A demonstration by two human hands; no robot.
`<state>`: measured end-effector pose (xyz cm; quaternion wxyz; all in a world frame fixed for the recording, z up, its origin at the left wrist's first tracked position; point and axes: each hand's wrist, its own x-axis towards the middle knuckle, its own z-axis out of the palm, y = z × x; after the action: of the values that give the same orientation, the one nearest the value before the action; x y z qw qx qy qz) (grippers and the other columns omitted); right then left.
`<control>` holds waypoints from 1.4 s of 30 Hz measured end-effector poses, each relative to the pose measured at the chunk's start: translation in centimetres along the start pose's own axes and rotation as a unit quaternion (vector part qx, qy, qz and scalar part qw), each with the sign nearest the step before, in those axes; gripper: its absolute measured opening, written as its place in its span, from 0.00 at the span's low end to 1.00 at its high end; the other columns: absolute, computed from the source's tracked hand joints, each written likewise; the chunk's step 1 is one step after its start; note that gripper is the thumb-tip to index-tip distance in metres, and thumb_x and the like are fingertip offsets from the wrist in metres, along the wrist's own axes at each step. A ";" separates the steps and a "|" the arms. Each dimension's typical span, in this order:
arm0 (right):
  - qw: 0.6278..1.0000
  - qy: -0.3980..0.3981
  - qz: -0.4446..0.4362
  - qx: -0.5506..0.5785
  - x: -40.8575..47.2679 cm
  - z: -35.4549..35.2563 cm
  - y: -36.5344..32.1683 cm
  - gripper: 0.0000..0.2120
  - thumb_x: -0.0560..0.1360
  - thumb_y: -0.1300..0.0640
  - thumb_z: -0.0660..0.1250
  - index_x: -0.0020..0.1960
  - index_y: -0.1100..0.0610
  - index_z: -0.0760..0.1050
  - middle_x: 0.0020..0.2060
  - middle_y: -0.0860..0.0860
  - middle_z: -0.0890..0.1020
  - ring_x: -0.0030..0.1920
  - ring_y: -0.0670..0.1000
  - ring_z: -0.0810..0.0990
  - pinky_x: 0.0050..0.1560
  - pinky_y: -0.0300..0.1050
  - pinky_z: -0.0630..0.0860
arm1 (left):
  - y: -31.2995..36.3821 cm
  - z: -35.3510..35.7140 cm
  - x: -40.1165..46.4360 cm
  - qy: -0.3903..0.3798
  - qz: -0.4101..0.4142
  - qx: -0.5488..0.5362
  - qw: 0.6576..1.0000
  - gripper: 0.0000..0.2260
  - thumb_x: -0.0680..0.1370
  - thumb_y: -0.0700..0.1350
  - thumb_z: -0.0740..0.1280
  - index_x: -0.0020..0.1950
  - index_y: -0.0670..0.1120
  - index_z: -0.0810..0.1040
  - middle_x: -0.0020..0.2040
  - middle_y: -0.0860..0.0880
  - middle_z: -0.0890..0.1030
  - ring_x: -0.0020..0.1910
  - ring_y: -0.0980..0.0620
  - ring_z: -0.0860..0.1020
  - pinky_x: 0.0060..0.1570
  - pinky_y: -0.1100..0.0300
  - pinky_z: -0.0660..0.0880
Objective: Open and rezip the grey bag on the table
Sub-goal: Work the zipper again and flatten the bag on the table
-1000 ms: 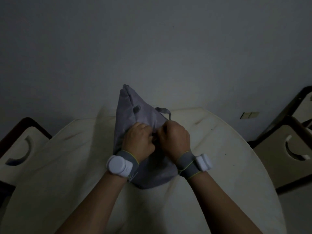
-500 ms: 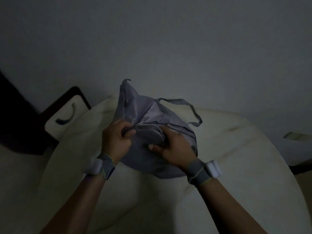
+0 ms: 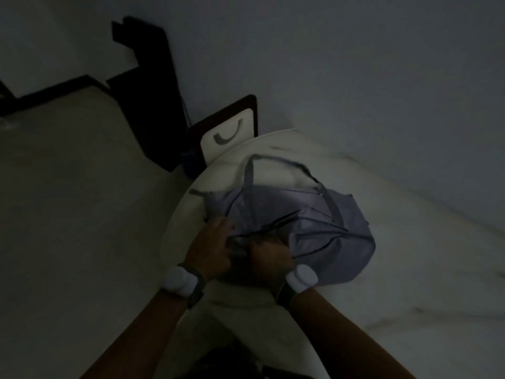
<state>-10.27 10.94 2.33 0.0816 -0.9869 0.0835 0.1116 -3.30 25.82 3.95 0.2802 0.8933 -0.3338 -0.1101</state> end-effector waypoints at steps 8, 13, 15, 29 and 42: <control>0.977 0.210 0.024 0.008 -3.3 -2.6 7.5 0.26 0.72 0.41 0.65 0.62 0.59 0.72 0.56 0.58 0.75 0.53 0.60 0.73 0.54 0.53 0.71 | 0.1 2.9 1.0 -0.051 0.012 0.107 0.993 0.15 0.70 0.51 0.66 0.54 0.48 0.78 0.55 0.46 0.78 0.55 0.44 0.75 0.52 0.55 0.75; 0.988 0.132 0.083 -0.016 -6.2 -0.8 15.1 0.23 0.72 0.47 0.61 0.64 0.57 0.72 0.57 0.56 0.78 0.55 0.61 0.76 0.57 0.53 0.73 | 0.8 3.5 1.5 -0.029 0.000 0.105 0.994 0.11 0.69 0.45 0.66 0.49 0.46 0.81 0.49 0.44 0.81 0.46 0.43 0.77 0.44 0.57 0.72; 0.987 0.129 0.079 -0.049 -6.1 -1.2 16.0 0.24 0.73 0.48 0.56 0.64 0.56 0.73 0.56 0.56 0.80 0.54 0.61 0.77 0.54 0.52 0.73 | 1.2 3.7 1.6 -0.031 0.002 0.113 0.993 0.09 0.69 0.42 0.65 0.47 0.44 0.81 0.46 0.42 0.80 0.44 0.42 0.77 0.39 0.60 0.70; 0.971 0.132 0.197 -0.020 -4.9 -1.8 20.4 0.15 0.78 0.50 0.59 0.62 0.53 0.73 0.54 0.53 0.79 0.52 0.60 0.77 0.50 0.53 0.75 | 1.6 3.1 2.0 -0.029 -0.016 0.150 0.988 0.06 0.69 0.41 0.66 0.42 0.43 0.81 0.42 0.40 0.82 0.41 0.40 0.79 0.39 0.54 0.76; 0.983 0.141 0.117 -0.032 -7.1 -4.9 22.0 0.04 0.75 0.57 0.64 0.45 0.55 0.77 0.43 0.55 0.80 0.46 0.59 0.75 0.43 0.46 0.68 | 0.3 3.7 2.6 -0.054 0.020 0.196 0.979 0.05 0.67 0.36 0.68 0.41 0.39 0.81 0.39 0.36 0.81 0.38 0.37 0.80 0.38 0.51 0.78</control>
<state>-20.08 -10.29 5.53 0.0242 -0.9783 0.2052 -0.0174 -2.96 22.39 1.11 0.0830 0.9168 -0.3813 -0.0847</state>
